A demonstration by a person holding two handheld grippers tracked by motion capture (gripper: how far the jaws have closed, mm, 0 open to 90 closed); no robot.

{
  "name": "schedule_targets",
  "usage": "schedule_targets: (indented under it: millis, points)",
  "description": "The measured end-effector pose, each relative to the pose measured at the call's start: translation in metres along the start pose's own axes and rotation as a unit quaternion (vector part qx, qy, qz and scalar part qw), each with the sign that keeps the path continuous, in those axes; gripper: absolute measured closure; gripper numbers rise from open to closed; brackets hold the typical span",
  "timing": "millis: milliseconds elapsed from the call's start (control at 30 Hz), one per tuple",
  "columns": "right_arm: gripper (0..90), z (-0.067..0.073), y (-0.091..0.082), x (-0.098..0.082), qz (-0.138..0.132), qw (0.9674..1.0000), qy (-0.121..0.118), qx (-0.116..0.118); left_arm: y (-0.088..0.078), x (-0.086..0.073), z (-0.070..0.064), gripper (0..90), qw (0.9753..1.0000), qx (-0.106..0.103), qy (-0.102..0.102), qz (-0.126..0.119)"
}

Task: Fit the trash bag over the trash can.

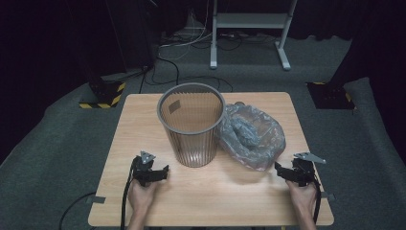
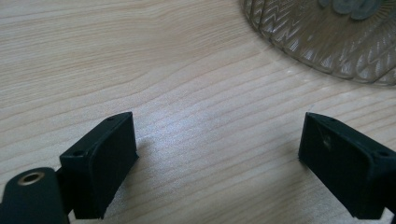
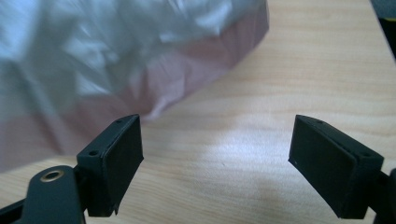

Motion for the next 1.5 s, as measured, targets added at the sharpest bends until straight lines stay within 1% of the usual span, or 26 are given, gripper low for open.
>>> schedule_targets:
  millis: [67,200,300,400,500,633,833,933,1000,1067,1100,1167,1200,1233,1267,1400,1433,1467,1500]
  points:
    - [18.3,0.001,-0.004,0.006,-0.007,0.9999,-0.004,0.008,0.000,0.000,0.000,12.3,1.0000,0.000,-0.001,0.000]
    - [19.1,0.003,-0.008,0.017,-0.012,0.9997,-0.007,0.019,0.000,0.000,0.000,12.7,1.0000,0.000,-0.001,-0.001]
    - [19.8,0.004,-0.011,0.026,-0.020,0.9994,-0.001,0.027,0.000,0.000,0.000,12.8,1.0000,0.000,-0.002,-0.001]
    - [20.5,0.006,-0.012,0.036,-0.026,0.9990,-0.002,0.036,0.000,0.000,0.000,13.1,1.0000,0.001,-0.002,-0.001]
    - [21.1,0.009,-0.014,0.045,-0.031,0.9987,-0.007,0.040,0.000,0.000,0.000,13.4,1.0000,0.001,-0.002,-0.002]
    - [21.3,0.013,-0.013,0.057,-0.035,0.9981,-0.013,0.048,0.000,0.000,0.000,13.9,1.0000,0.002,-0.003,-0.002]
    - [21.8,0.022,-0.009,0.069,-0.036,0.9972,-0.026,0.060,0.000,0.000,0.000,14.2,1.0000,0.002,-0.003,-0.003]
    - [21.8,0.025,-0.008,0.073,-0.035,0.9970,-0.031,0.062,0.000,0.000,0.000,14.2,1.0000,0.002,-0.003,-0.003]
    - [21.8,0.031,-0.003,0.082,-0.033,0.9961,-0.043,0.069,0.000,0.000,0.000,14.3,1.0000,0.002,-0.003,-0.003]
    - [21.9,0.033,-0.002,0.084,-0.032,0.9960,-0.045,0.071,0.000,0.000,0.000,14.3,1.0000,0.002,-0.004,-0.003]
    - [21.9,0.039,0.003,0.090,-0.030,0.9951,-0.054,0.077,0.000,0.000,0.000,14.4,1.0000,0.002,-0.004,-0.003]
    - [21.9,0.041,0.004,0.092,-0.028,0.9948,-0.057,0.079,0.000,0.000,0.000,14.4,1.0000,0.002,-0.004,-0.003]
    - [21.7,0.048,0.010,0.097,-0.023,0.9940,-0.064,0.086,0.000,0.000,0.000,14.5,1.0000,0.002,-0.004,-0.003]
    - [21.7,0.048,0.010,0.097,-0.023,0.9940,-0.064,0.086,0.000,0.000,0.000,14.5,1.0000,0.002,-0.004,-0.003]
    - [21.7,0.054,0.015,0.101,-0.020,0.9930,-0.070,0.093,-0.001,0.000,0.000,14.5,1.0000,0.002,-0.004,-0.003]
    - [21.2,0.065,0.029,0.107,-0.005,0.9914,-0.078,0.105,-0.001,0.000,0.000,14.7,1.0000,0.002,-0.004,-0.003]
    - [21.2,0.065,0.029,0.107,-0.005,0.9914,-0.078,0.105,-0.001,0.000,0.000,14.7,1.0000,0.002,-0.004,-0.003]
    - [20.8,0.070,0.035,0.109,0.001,0.9905,-0.083,0.110,0.000,0.000,0.000,14.7,1.0000,0.002,-0.004,-0.003]
    - [20.6,0.073,0.038,0.110,0.004,0.9900,-0.085,0.112,-0.001,0.000,0.000,14.7,1.0000,0.002,-0.004,-0.003]
Point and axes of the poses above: each handheld gripper's, and its own axes: y roughly forward along the jaws, x roughly out of its top, z roughly to its left, the point moved 6 cm from there along y, roughly forward along the jaws, and after that the axes turned 9 degrees about -z, right-handed, at the moved point
